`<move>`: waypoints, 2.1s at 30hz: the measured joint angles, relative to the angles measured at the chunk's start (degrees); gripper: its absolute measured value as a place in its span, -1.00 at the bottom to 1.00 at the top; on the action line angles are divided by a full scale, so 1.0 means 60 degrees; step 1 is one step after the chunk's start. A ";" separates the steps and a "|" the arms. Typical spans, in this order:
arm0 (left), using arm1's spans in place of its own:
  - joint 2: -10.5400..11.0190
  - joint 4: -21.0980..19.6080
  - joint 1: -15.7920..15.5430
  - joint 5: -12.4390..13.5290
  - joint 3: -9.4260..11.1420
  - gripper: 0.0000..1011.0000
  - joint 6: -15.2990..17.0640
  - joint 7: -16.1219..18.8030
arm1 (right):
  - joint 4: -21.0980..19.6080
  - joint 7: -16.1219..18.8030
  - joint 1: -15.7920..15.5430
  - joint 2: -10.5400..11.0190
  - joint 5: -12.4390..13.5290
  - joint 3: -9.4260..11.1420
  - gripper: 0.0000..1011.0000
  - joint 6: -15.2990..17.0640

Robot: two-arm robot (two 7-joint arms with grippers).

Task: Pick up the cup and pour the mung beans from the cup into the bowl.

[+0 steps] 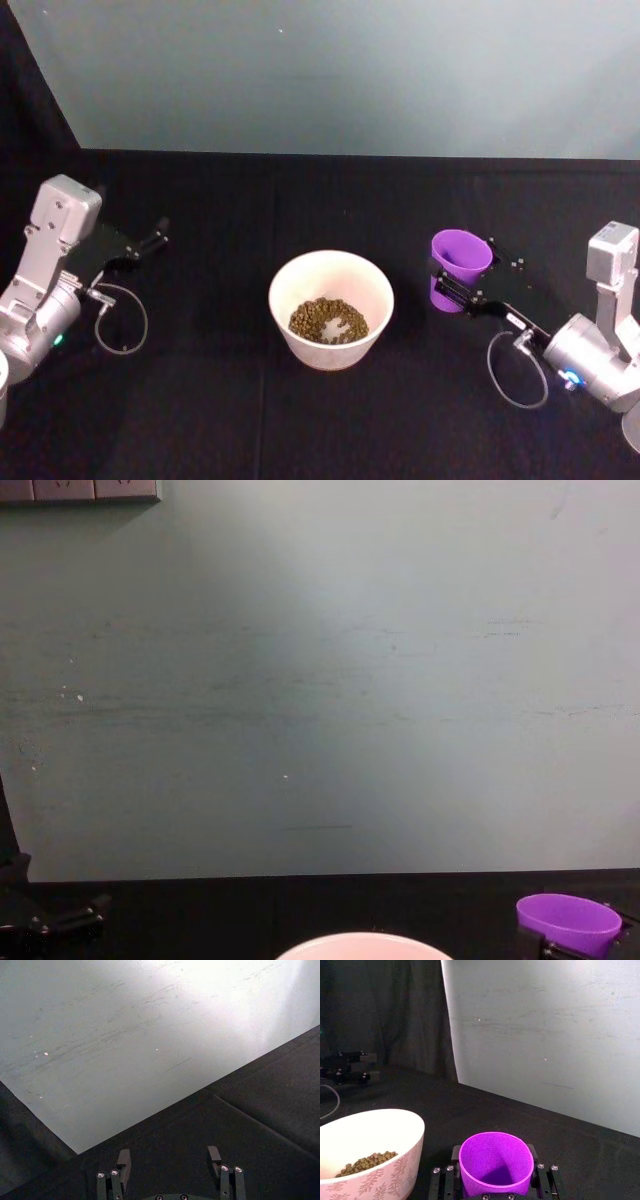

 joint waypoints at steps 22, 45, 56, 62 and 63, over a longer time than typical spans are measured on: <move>0.0000 0.0000 0.0000 0.0000 0.0000 0.98 0.0000 0.0000 | -0.0340 -0.0144 -0.0062 0.0182 -0.0292 -0.0255 0.48 0.0370; 0.0000 0.0000 0.0000 0.0000 0.0000 0.98 0.0000 0.0000 | -0.0333 -0.0167 -0.0065 0.0172 -0.0337 -0.0243 0.98 0.0323; 0.0000 0.0000 0.0000 0.0000 0.0000 0.98 0.0000 0.0000 | -0.0836 -0.0391 -0.0297 0.0268 -0.0364 -0.0158 0.98 0.0300; 0.0000 0.0000 -0.0001 0.0000 0.0000 0.98 0.0001 0.0000 | -0.2175 -0.0774 -0.0866 0.0466 -0.0128 0.0188 0.98 0.0530; 0.0000 0.0001 0.0000 0.0000 0.0000 0.98 0.0001 0.0000 | -0.2619 -0.1037 -0.1068 0.0501 -0.0102 0.0336 0.98 0.0643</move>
